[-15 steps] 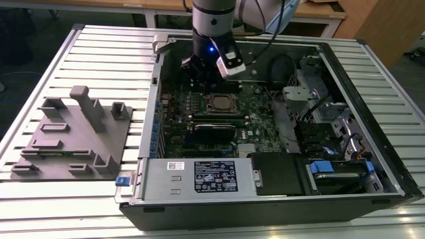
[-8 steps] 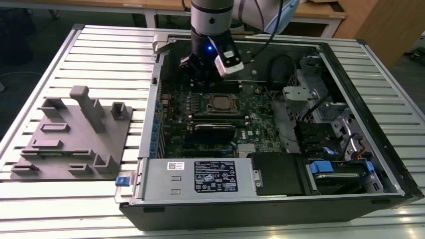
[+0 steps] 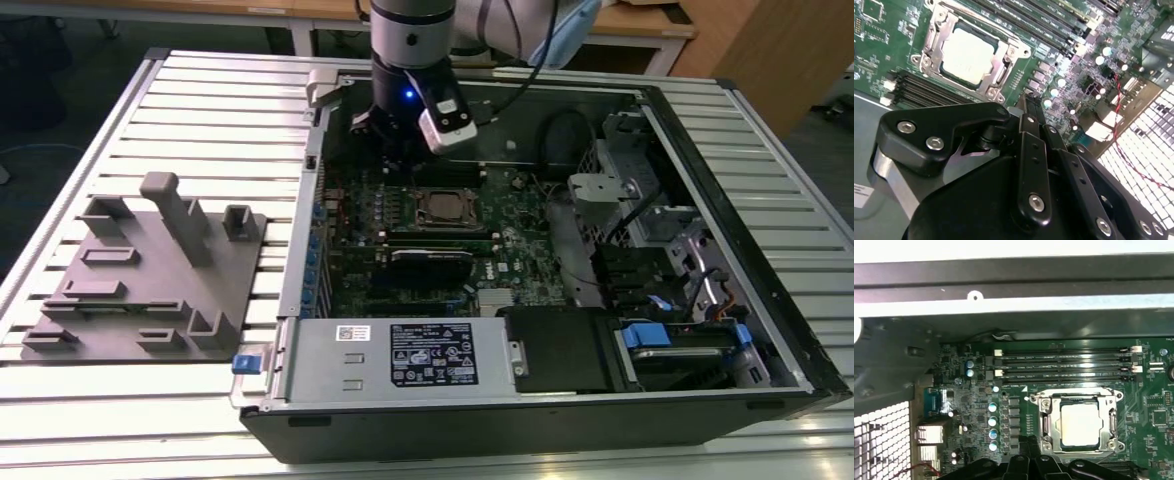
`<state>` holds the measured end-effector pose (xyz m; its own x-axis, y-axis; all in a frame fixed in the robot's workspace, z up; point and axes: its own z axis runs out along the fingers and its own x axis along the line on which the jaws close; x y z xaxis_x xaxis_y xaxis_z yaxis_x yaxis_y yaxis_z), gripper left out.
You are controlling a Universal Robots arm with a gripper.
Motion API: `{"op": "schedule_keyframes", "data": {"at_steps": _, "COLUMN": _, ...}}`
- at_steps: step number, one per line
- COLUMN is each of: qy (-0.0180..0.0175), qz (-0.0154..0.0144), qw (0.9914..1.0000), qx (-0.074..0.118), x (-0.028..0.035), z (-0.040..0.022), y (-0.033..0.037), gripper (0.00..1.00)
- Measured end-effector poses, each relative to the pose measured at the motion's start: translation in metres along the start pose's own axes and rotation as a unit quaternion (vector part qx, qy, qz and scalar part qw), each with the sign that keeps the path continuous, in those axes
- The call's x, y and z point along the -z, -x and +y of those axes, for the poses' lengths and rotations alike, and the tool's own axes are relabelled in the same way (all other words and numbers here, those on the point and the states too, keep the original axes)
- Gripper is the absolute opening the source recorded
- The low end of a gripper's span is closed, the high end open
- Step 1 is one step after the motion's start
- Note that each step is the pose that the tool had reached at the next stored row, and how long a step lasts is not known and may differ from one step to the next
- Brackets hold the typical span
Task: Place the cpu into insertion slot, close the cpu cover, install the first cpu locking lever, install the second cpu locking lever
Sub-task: 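Install the first cpu locking lever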
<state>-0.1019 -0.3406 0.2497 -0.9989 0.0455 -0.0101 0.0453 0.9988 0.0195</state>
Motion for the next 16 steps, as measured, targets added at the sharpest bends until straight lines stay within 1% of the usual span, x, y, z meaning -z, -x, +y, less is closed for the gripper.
{"op": "schedule_keyframes", "data": {"at_steps": 7, "qy": 0.0008, "qz": 0.0000, "qw": 1.00000, "qx": 0.000, "x": -0.0004, "z": 0.0041, "y": -0.0048, "gripper": 0.11}}
{"op": "schedule_keyframes", "data": {"at_steps": 12, "qy": 0.0009, "qz": 0.0000, "qw": 1.00000, "qx": 0.000, "x": -0.0007, "z": 0.0118, "y": -0.0077, "gripper": 0.11}}
{"op": "schedule_keyframes", "data": {"at_steps": 16, "qy": 0.0009, "qz": 0.0001, "qw": 1.00000, "qx": 0.000, "x": -0.0011, "z": 0.0183, "y": -0.0086, "gripper": 0.11}}
